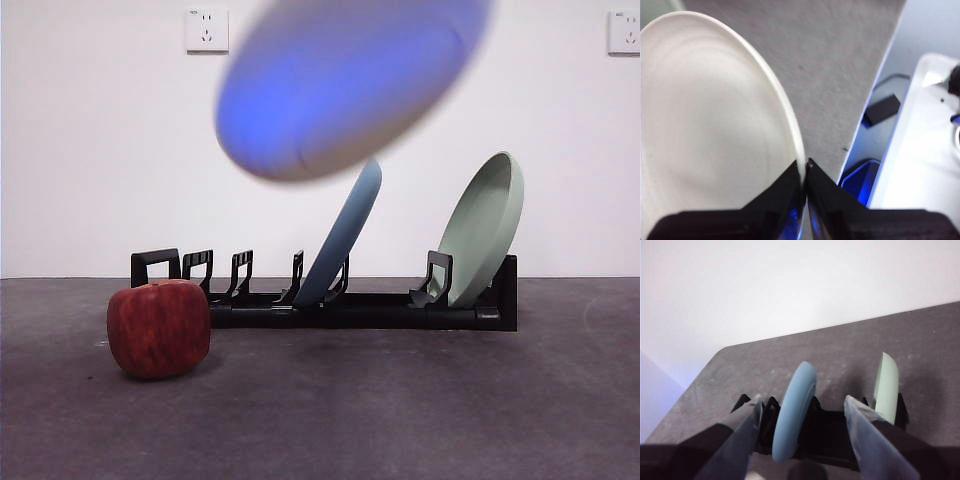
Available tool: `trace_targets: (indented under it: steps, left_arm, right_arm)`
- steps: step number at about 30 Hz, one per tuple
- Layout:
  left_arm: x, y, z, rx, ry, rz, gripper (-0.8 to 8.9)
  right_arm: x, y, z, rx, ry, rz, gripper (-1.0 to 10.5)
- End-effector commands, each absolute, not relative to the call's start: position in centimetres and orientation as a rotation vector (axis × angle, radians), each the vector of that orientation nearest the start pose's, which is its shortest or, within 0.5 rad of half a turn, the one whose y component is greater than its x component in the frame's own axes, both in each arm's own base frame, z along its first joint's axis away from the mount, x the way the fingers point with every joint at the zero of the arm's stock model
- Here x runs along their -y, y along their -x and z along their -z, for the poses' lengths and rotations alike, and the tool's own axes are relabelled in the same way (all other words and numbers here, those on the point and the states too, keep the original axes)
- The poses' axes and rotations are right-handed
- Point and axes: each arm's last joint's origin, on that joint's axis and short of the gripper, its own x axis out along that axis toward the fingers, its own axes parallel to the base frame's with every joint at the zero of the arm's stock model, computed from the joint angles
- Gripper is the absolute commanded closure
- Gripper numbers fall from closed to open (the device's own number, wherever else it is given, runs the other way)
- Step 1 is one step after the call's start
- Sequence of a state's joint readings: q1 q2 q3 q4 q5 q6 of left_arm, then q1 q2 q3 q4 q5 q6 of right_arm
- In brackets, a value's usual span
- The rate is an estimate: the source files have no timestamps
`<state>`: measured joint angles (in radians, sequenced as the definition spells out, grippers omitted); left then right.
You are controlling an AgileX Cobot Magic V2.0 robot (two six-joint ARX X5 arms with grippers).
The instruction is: Take the yellow plate from the plate rack,put the plate on the table,take the apple from the table,put the apple in the plate
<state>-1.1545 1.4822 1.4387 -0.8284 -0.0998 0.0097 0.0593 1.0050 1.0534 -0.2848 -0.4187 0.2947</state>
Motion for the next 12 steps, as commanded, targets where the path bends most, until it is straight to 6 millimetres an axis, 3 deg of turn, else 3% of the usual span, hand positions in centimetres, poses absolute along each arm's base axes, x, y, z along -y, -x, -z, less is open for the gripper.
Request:
trace_targets:
  steps: [1, 12]
  left_arm:
    - [29.7, -12.8, -31.1, -0.773, -0.589, 0.969, 8.22]
    - [34.2, -14.4, -19.5, -0.944, -0.781, 0.886, 8.22]
  right_arm:
    - [-2.4, -20.9, -38.3, -0.291, -0.318, -0.441, 6.6]
    - [-2.4, -20.7, -38.8, -0.293, -0.31, -0.442, 6.6]
